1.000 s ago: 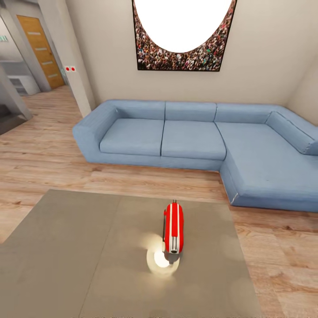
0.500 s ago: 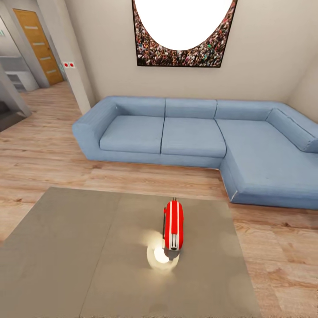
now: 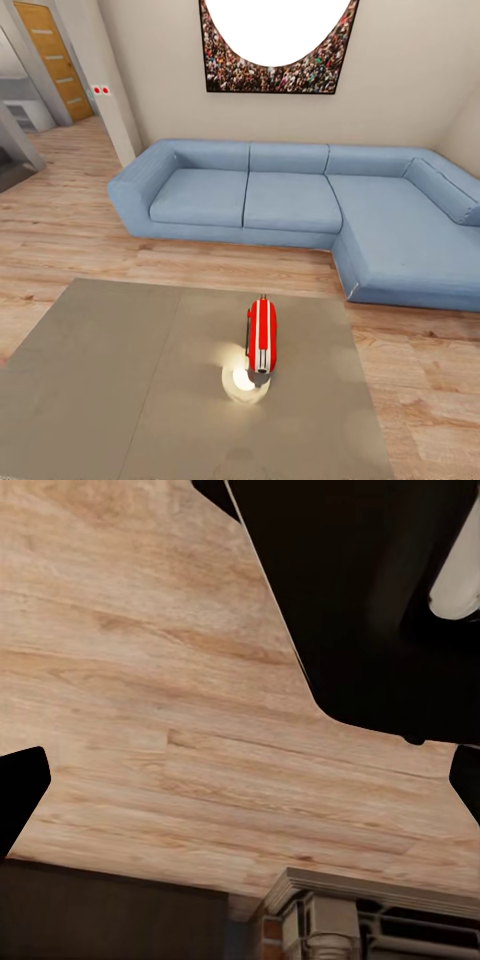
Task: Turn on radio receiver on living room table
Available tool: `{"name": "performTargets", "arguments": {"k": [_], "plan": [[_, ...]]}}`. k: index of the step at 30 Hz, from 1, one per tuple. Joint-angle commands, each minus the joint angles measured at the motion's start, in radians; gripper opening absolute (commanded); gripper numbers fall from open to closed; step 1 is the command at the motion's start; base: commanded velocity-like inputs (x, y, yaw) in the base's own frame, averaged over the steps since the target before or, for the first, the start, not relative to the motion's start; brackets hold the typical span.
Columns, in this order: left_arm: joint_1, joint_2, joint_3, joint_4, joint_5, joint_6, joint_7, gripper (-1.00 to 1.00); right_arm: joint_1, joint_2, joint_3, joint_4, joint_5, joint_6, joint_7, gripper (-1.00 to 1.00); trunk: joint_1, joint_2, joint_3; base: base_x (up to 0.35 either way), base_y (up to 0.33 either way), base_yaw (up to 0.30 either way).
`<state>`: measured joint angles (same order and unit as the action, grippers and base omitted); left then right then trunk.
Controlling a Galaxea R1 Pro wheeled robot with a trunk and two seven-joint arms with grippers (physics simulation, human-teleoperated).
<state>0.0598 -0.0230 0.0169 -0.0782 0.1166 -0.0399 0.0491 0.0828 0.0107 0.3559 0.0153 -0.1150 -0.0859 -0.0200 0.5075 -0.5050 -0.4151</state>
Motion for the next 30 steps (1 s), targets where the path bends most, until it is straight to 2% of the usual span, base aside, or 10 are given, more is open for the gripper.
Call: {"name": "performTargets", "arguments": {"k": [1, 30], "plan": [[0.0, 0.0, 0.0, 0.0, 0.0, 0.0, 0.0, 1.0, 0.0, 0.0, 0.0, 0.0, 0.0, 0.0, 0.0, 1.0, 0.0, 0.0, -0.002, 0.0, 0.0, 0.0], [0.0, -0.001, 0.0, 0.0, 0.0, 0.0, 0.0, 1.0, 0.0, 0.0, 0.0, 0.0, 0.0, 0.0, 0.0, 1.0, 0.0, 0.0, -0.049, 0.0, 0.0, 0.0]]}}
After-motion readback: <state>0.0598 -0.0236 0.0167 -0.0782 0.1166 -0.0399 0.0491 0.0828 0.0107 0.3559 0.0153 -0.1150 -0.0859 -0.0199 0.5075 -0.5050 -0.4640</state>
